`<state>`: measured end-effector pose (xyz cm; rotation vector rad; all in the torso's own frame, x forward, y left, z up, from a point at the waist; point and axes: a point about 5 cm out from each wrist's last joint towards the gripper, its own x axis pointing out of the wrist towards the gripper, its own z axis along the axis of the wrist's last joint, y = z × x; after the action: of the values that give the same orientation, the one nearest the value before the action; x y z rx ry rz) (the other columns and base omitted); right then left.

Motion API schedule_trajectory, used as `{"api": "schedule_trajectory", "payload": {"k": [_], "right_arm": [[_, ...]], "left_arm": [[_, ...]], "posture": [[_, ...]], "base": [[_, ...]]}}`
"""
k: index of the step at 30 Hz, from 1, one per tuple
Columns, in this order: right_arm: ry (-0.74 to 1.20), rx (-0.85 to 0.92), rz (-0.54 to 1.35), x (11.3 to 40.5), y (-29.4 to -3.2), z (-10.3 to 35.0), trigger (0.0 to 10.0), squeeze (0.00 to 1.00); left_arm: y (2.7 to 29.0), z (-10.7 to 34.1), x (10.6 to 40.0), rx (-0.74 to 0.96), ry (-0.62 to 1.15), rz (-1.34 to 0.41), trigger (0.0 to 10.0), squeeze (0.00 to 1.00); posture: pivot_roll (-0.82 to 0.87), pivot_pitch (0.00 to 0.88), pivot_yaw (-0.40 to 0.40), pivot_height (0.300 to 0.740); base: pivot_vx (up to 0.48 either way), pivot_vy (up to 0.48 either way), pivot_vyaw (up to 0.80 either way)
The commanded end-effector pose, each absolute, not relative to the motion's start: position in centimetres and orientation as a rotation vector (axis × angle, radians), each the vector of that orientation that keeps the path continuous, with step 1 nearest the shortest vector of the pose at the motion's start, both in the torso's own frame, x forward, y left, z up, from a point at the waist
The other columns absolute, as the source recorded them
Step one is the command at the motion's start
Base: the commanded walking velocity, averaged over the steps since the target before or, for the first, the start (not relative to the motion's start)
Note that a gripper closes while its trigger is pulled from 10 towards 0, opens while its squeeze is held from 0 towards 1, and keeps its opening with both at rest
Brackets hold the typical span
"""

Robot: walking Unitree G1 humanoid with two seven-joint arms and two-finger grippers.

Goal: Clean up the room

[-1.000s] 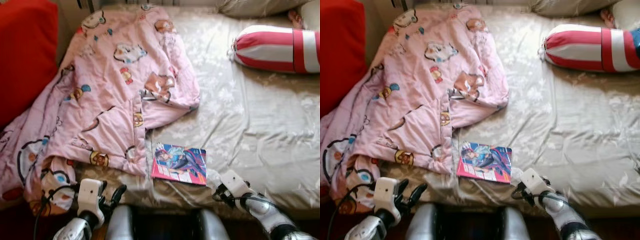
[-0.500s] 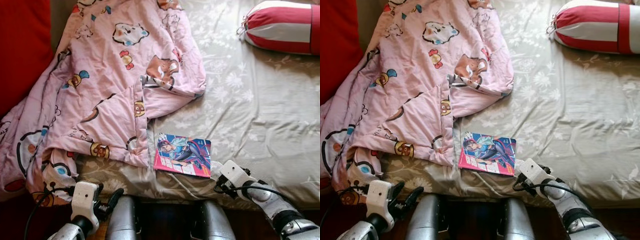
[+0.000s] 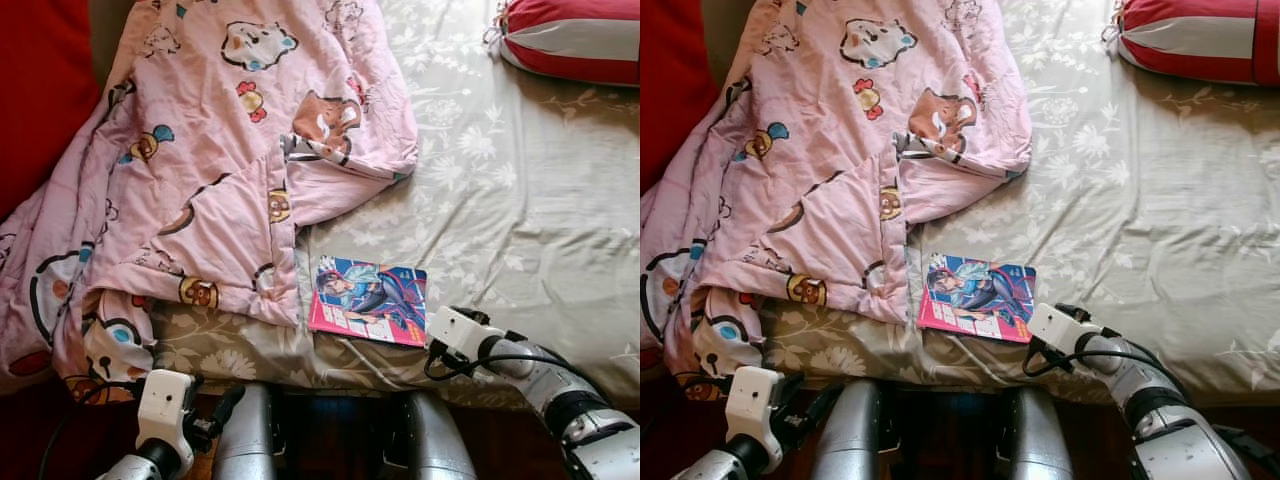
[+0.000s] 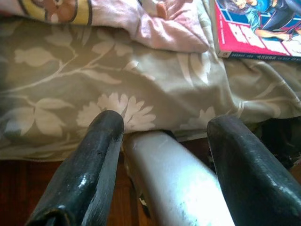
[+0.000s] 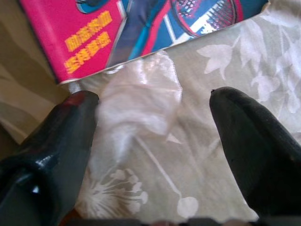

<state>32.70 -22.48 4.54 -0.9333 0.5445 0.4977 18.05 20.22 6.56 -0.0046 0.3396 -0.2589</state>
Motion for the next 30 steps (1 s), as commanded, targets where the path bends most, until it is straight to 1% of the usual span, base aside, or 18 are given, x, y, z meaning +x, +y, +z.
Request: {"api": "schedule_trajectory", "payload": {"k": [1,21,22,23,24,25,30], "right_arm": [[0.603,-0.939,0.500,31.9,-23.1,3.6,10.0,0.00],[0.627,-0.939,0.530,31.6,-22.0,2.8,10.0,0.00],[0.629,-0.939,0.530,31.6,-22.0,2.8,9.3,0.00],[0.630,-0.937,0.530,31.6,-22.0,2.8,1.7,0.00],[0.629,-0.937,0.530,31.6,-22.0,2.8,1.7,0.00],[0.629,-0.937,0.530,31.6,-21.9,2.8,0.0,0.00],[0.631,-0.945,0.521,31.8,-22.0,3.0,0.0,0.00]], "left_arm": [[20.7,6.1,16.9,-0.020,0.388,-0.248,10.0,0.00],[21.1,6.7,15.7,-0.007,0.401,-0.226,10.0,0.00],[21.1,6.8,15.6,-0.007,0.402,-0.227,10.0,0.00],[21.0,6.8,15.6,-0.007,0.403,-0.227,10.0,0.00],[21.0,6.8,15.6,-0.006,0.403,-0.227,10.0,0.00],[21.0,6.8,15.6,-0.007,0.404,-0.227,10.0,0.00],[21.0,6.7,15.6,-0.008,0.408,-0.229,10.0,0.00]], "posture": [[0.24,0.401,0.030,0.642],[0.27,0.434,0.051,0.642],[0.27,0.435,0.051,0.642],[0.27,0.435,0.051,0.642],[0.27,0.435,0.051,0.642],[0.27,0.435,0.051,0.642],[0.26,0.436,0.052,0.642]], "base": [[0.000,0.000,0.00],[0.000,0.000,0.00],[0.000,0.000,0.00],[0.000,0.000,0.00],[0.000,0.000,0.00],[0.000,0.000,0.00],[0.000,0.000,0.00]]}}
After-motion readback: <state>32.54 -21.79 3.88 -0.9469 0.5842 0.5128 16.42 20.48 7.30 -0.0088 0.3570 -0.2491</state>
